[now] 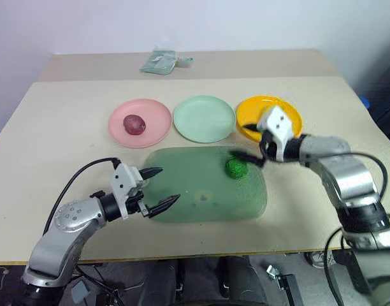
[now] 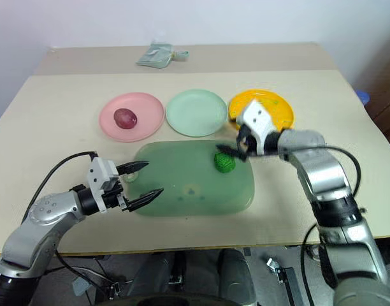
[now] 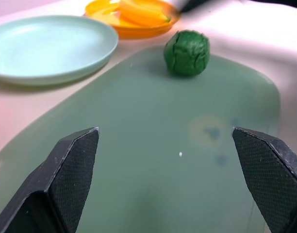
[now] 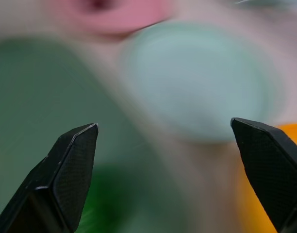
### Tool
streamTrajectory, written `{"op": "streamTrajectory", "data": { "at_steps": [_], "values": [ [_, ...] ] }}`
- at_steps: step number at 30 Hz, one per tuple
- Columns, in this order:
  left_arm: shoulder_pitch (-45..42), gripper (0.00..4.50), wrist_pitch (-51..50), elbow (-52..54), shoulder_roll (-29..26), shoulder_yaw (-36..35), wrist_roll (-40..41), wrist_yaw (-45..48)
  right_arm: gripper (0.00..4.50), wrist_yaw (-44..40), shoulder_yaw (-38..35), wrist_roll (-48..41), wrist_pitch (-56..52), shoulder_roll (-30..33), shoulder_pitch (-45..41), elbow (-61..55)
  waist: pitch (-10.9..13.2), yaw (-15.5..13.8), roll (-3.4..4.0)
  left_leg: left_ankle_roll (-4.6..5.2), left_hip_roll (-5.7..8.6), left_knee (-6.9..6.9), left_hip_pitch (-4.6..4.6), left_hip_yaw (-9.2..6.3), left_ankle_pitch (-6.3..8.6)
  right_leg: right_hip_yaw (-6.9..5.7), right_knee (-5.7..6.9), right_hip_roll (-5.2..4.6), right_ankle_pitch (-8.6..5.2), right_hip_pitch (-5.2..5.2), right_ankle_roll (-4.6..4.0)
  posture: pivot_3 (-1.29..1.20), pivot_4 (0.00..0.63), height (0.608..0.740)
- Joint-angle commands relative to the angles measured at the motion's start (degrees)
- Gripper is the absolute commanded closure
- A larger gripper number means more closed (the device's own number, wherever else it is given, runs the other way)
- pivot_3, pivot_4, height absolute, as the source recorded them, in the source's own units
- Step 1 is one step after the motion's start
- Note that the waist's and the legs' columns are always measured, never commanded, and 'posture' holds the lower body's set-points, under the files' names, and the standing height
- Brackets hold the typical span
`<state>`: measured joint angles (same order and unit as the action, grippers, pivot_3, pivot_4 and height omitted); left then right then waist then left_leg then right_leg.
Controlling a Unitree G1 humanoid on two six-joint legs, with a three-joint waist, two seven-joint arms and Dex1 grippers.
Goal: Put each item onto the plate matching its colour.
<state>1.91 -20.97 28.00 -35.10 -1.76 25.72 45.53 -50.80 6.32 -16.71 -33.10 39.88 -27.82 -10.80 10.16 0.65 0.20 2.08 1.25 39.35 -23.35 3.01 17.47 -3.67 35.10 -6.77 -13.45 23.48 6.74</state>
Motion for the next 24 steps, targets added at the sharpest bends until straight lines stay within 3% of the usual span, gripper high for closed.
{"op": "streamTrajectory", "data": {
  "at_steps": [1,9,12,16,20,24],
  "values": [
    [-0.89,0.00,0.20,1.14,-0.09,-0.07,1.42,1.05,0.04,0.68,0.03,0.92,-1.42,1.23,0.49,-2.86,0.00,0.11,0.00,-0.02,-0.01,0.00,0.02,0.00,-0.01,0.01,0.01,0.00,0.00,0.00,0.00,0.00,0.150,0.740],
    [-1.55,0.00,-0.73,1.19,-0.69,0.29,1.91,2.14,0.04,1.20,2.74,3.36,-5.27,1.51,1.19,-1.25,0.00,-0.29,0.00,-0.04,0.01,0.00,0.00,-0.02,-0.02,0.01,0.00,-0.03,-0.01,0.01,-0.02,0.00,0.150,0.740],
    [-1.44,0.00,-0.84,1.28,-0.70,0.13,1.79,2.00,0.93,0.61,2.82,2.65,-6.28,1.32,0.71,-1.32,0.00,-0.22,0.00,-0.05,0.01,0.01,0.01,-0.03,-0.02,0.01,0.01,-0.03,-0.01,0.01,-0.02,0.00,0.150,0.740],
    [-0.74,0.00,-0.72,1.48,-0.64,-0.31,1.39,1.29,2.71,1.59,2.38,3.08,-3.95,-0.16,-0.54,-1.57,0.00,-0.13,0.00,-0.05,0.00,0.01,0.01,-0.03,-0.02,0.01,0.01,-0.03,-0.01,0.01,-0.02,0.00,0.150,0.740],
    [-0.34,0.00,0.20,1.15,-0.23,-1.25,0.59,-0.16,2.71,7.40,0.54,2.76,-2.44,-7.66,-6.46,2.59,0.00,0.14,0.00,-0.06,0.00,0.01,0.01,-0.03,-0.03,0.02,0.02,-0.02,-0.01,0.03,-0.02,0.00,0.150,0.740],
    [-1.53,0.00,1.47,-0.85,1.59,-4.23,0.61,-3.45,2.71,22.76,1.38,9.68,-1.78,-19.77,-17.30,18.51,-0.01,0.33,0.01,-0.17,-0.02,0.00,0.01,-0.01,-0.09,0.02,0.11,0.02,-0.01,0.10,-0.03,0.00,0.150,0.740]
  ]
}}
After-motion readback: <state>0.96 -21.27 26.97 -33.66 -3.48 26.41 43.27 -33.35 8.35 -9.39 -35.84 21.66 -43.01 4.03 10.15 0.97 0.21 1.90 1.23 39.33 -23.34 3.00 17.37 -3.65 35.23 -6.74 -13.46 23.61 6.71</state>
